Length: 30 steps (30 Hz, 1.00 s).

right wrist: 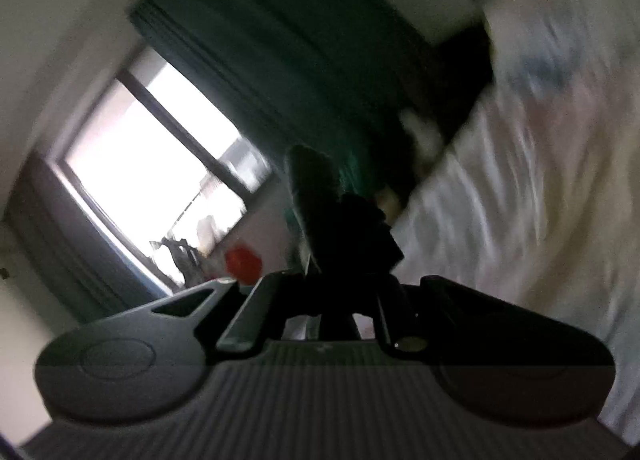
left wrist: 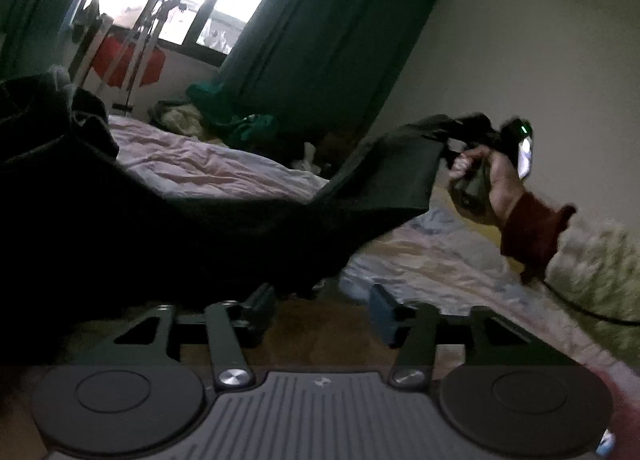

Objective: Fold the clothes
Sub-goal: 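Swing the held garment over with both grippers, folding it onto itself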

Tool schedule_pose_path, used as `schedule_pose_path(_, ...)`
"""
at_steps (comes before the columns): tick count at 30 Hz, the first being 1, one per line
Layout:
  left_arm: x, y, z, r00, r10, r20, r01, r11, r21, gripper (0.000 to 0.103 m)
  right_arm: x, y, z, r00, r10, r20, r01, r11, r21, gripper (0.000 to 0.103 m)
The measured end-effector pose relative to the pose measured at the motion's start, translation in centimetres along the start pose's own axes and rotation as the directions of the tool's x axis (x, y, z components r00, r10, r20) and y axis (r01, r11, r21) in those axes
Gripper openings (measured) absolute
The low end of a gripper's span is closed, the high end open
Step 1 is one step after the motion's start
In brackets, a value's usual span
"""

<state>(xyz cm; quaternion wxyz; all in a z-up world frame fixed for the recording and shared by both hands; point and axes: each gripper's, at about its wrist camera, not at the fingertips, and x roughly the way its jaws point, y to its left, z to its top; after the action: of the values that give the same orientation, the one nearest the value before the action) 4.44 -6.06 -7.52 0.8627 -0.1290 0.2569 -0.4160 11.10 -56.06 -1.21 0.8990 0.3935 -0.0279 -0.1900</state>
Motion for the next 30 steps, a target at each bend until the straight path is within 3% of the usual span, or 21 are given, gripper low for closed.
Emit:
schedule_pose_path(2,-0.6,0.7,0.0,0.999,0.028,-0.023,-0.029,0.998,-0.048,0.080,-1.7,-3.0,1.2,0.996,-0.049,0.078,0.049,0.999,0.002,0.010)
schedule_pose_path(5,-1.9,2.7,-0.2,0.990,0.119,-0.075,-0.130,0.979,-0.157,0.085,-2.5,-9.9,0.6,0.969,-0.243,0.036,0.239,0.967,0.086,0.010)
schedule_pose_path(6,-2.5,3.8,-0.1,0.984,0.152,-0.097,-0.170,0.960,-0.223,0.087,-2.8,-12.7,-0.1,0.953,-0.301,-0.003,0.299,0.944,0.140,0.010)
schedule_pose_path(8,-4.3,6.7,-0.5,0.972,0.199,-0.127,-0.234,0.882,-0.408,0.092,-3.4,-18.3,-1.4,0.912,-0.401,-0.090,0.411,0.882,0.231,0.010)
schedule_pose_path(10,-6.4,9.6,-1.2,0.964,0.224,-0.146,-0.267,0.764,-0.588,0.093,-3.8,-21.7,-2.9,0.884,-0.444,-0.147,0.468,0.849,0.247,0.010)
schedule_pose_path(12,-8.9,12.4,-2.6,0.968,0.224,-0.112,-0.227,0.602,-0.766,0.094,-4.0,-23.5,-4.1,0.881,-0.446,-0.156,0.471,0.851,0.231,0.010)
schedule_pose_path(14,-11.2,14.3,-3.7,0.964,0.260,-0.063,-0.180,0.455,-0.872,0.096,-3.8,-24.2,-4.2,0.885,-0.438,-0.161,0.464,0.859,0.217,0.010)
schedule_pose_path(18,-13.5,16.6,-5.7,0.943,0.332,-0.004,-0.083,0.224,-0.971,0.097,-2.7,-24.3,-3.2,0.896,-0.411,-0.168,0.439,0.877,0.196,0.010)
schedule_pose_path(21,-12.9,17.9,-7.7,0.942,0.336,-0.012,-0.025,0.033,-0.999,0.095,-1.7,-23.4,-2.3,0.898,-0.401,-0.179,0.431,0.884,0.180,0.010)
schedule_pose_path(22,-12.6,18.2,-8.1,0.938,0.347,-0.016,-0.017,-0.002,-1.000,0.094,-1.5,-23.1,-2.2,0.897,-0.402,-0.183,0.432,0.885,0.172,0.010)
schedule_pose_path(24,-12.0,18.5,-8.6,0.932,0.362,-0.031,-0.015,-0.047,-0.999,0.090,-1.2,-22.5,-1.9,0.895,-0.403,-0.192,0.434,0.887,0.157,0.010)
schedule_pose_path(27,-11.5,18.7,-8.1,0.926,0.351,-0.139,-0.123,-0.069,-0.990,0.067,-0.6,-21.7,-1.5,0.890,-0.407,-0.207,0.439,0.888,0.137,0.010)
schedule_pose_path(29,-11.5,18.8,-7.5,0.914,0.347,-0.210,-0.199,-0.067,-0.978,0.028,-0.3,-21.6,-1.4,0.880,-0.419,-0.225,0.454,0.881,0.136,0.010)
schedule_pose_path(30,-11.7,18.7,-7.1,0.905,0.351,-0.239,-0.237,-0.050,-0.970,0.023,-0.1,-21.5,-1.3,0.875,-0.423,-0.234,0.460,0.877,0.137,0.010)
